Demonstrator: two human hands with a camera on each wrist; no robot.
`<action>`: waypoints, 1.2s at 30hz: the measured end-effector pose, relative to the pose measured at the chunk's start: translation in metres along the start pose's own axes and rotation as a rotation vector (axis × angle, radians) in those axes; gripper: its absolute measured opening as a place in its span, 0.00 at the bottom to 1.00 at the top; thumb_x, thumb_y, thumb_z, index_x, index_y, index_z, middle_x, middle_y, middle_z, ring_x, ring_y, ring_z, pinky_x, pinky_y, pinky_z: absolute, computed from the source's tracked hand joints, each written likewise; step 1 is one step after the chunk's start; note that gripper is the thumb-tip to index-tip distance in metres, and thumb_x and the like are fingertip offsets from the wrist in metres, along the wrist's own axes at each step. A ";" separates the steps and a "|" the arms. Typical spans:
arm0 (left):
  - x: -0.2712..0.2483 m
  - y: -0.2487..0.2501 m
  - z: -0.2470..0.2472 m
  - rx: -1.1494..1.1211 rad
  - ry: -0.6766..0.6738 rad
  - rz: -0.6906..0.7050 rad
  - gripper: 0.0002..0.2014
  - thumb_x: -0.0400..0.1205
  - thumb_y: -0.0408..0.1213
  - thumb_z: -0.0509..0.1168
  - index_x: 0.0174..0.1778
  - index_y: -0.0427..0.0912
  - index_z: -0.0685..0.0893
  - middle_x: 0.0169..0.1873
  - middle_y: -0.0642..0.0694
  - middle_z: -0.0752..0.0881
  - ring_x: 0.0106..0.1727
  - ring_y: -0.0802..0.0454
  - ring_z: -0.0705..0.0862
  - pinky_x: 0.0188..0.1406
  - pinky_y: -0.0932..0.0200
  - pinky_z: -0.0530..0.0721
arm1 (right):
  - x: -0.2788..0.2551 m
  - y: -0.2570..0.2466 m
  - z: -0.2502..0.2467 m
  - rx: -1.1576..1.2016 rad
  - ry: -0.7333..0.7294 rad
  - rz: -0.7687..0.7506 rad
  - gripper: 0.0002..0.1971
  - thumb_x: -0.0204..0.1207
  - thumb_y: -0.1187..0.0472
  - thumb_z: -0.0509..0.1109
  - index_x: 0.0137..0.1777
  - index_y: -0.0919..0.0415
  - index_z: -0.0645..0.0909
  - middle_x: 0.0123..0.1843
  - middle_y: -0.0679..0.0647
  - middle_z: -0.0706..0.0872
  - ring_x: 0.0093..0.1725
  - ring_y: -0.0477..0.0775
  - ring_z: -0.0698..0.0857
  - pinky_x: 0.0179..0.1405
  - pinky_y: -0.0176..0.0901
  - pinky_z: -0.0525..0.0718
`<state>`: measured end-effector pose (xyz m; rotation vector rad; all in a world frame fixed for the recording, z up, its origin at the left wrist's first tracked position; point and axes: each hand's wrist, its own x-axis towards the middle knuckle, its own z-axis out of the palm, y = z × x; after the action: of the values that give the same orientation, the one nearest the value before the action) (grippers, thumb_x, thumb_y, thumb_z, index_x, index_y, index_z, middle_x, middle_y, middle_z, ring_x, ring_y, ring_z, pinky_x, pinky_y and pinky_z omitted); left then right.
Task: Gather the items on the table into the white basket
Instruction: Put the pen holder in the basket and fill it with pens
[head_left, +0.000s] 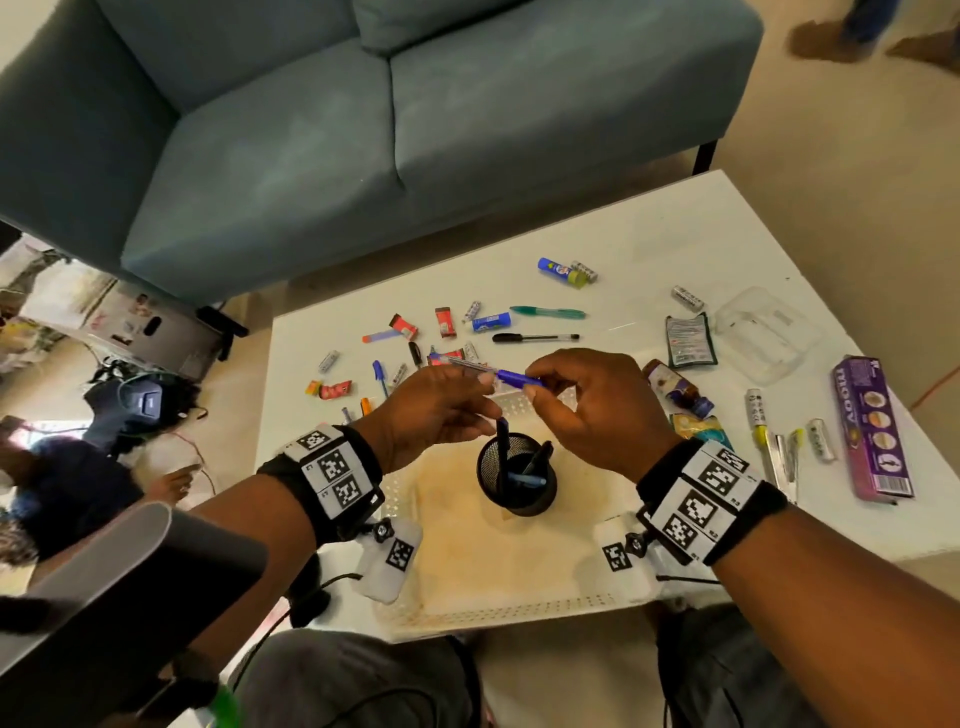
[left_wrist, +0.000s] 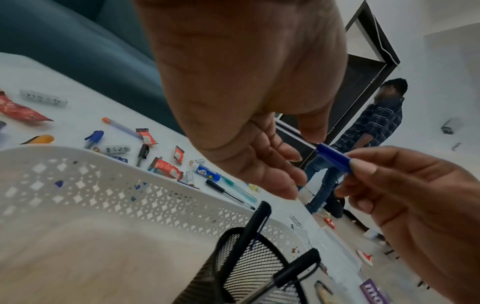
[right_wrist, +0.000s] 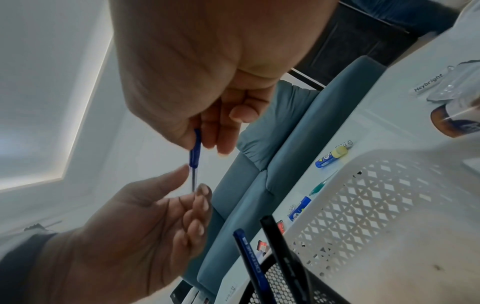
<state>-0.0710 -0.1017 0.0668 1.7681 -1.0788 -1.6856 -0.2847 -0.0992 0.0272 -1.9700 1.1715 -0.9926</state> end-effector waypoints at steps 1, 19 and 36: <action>0.001 -0.004 -0.002 0.066 0.009 0.016 0.09 0.86 0.43 0.68 0.49 0.41 0.87 0.41 0.41 0.92 0.39 0.49 0.91 0.42 0.58 0.88 | 0.000 0.000 -0.002 0.013 0.056 -0.003 0.07 0.79 0.58 0.72 0.54 0.54 0.88 0.44 0.46 0.89 0.42 0.44 0.83 0.42 0.34 0.79; 0.090 0.012 -0.017 1.349 0.253 0.244 0.08 0.83 0.51 0.64 0.43 0.53 0.82 0.44 0.52 0.87 0.45 0.52 0.83 0.49 0.51 0.86 | 0.004 0.008 0.010 -0.286 -0.392 0.131 0.11 0.76 0.52 0.66 0.50 0.51 0.89 0.46 0.49 0.91 0.46 0.52 0.86 0.48 0.43 0.82; 0.221 0.017 -0.010 1.648 0.166 0.076 0.10 0.82 0.46 0.69 0.56 0.47 0.86 0.50 0.49 0.87 0.50 0.46 0.86 0.56 0.50 0.87 | 0.010 0.043 0.009 -0.166 -0.292 0.205 0.18 0.79 0.39 0.66 0.65 0.43 0.83 0.48 0.40 0.87 0.42 0.39 0.80 0.53 0.44 0.83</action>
<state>-0.0786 -0.2890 -0.0525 2.4322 -2.7444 -0.2721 -0.2918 -0.1247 -0.0094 -1.9911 1.2886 -0.4979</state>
